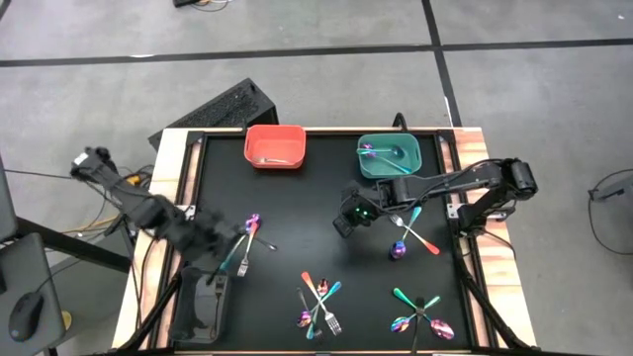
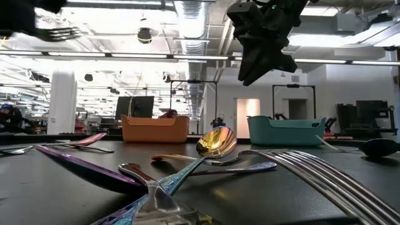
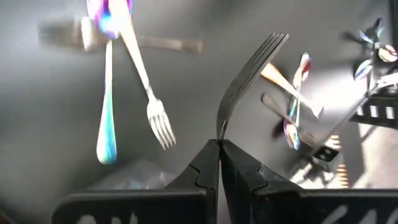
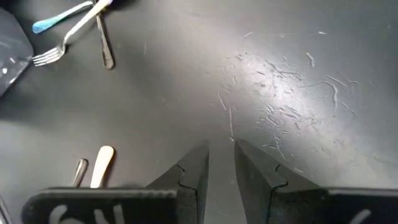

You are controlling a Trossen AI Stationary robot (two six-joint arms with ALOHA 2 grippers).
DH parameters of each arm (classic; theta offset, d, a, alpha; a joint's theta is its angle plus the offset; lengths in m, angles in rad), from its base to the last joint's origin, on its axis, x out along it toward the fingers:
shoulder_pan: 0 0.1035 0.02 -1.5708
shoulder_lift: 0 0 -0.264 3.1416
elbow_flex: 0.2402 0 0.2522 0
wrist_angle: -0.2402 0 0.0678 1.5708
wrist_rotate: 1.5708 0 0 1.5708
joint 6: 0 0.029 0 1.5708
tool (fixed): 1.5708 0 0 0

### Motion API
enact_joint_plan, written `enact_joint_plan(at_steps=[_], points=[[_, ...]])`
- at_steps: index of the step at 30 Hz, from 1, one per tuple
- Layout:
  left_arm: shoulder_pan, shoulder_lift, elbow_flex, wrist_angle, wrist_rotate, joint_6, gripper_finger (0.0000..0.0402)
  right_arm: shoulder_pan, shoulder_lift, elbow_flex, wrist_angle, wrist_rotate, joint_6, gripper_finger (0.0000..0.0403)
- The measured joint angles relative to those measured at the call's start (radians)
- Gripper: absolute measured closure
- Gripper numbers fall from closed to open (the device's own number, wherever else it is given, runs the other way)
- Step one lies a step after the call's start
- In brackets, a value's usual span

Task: Sort silverware by color (type)
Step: Put the black fork into the black bin

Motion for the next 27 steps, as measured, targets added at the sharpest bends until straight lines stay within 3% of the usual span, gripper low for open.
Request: enact_joint_plan(at_steps=[7, 13, 23, 27], points=[[-0.264, 0.022, -0.104, 0.034, -0.029, -0.377, 0.0401, -0.001, 0.0, 0.0, 0.0, 0.0, -0.018, 0.0308], [-0.31, 0.075, -0.156, 0.184, -0.022, -0.385, 0.0401, 0.0, 0.0, 0.0, -0.009, -0.002, -0.018, 0.0308], [-0.414, 0.167, -0.157, 0.218, -0.015, -0.381, 0.0401, 0.0, 0.0, 0.0, -0.01, -0.025, -0.027, 0.0308], [-0.423, 0.179, -0.157, 0.222, -0.068, -0.381, 0.0401, -0.003, 0.0, 0.0, -0.011, -0.026, -0.027, 0.0308]])
